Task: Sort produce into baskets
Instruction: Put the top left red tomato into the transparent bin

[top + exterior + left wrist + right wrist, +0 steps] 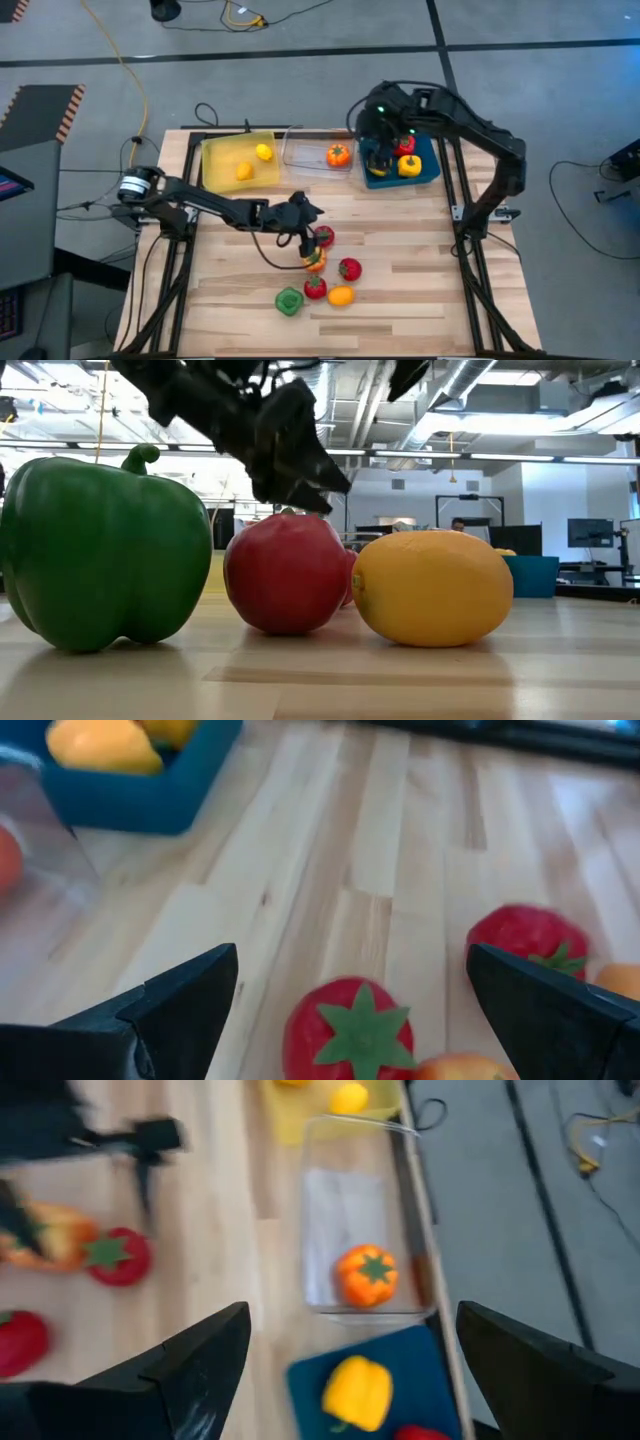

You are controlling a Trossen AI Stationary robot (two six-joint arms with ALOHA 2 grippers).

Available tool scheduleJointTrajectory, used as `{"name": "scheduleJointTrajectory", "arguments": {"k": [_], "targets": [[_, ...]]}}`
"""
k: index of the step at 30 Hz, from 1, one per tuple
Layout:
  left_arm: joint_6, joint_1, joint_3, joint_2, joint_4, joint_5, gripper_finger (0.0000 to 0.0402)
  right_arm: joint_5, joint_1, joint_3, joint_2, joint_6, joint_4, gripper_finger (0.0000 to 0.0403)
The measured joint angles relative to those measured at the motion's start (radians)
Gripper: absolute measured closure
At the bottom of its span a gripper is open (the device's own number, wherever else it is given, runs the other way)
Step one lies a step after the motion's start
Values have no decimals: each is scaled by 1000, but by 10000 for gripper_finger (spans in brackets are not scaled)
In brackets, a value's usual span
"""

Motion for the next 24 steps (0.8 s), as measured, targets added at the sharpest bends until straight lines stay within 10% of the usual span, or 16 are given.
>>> {"name": "scheduleJointTrajectory", "arguments": {"k": [24], "targets": [[-158, 0, 0, 147, 6, 62, 19, -15, 214, -551, -301, 247, 284, 21]]}}
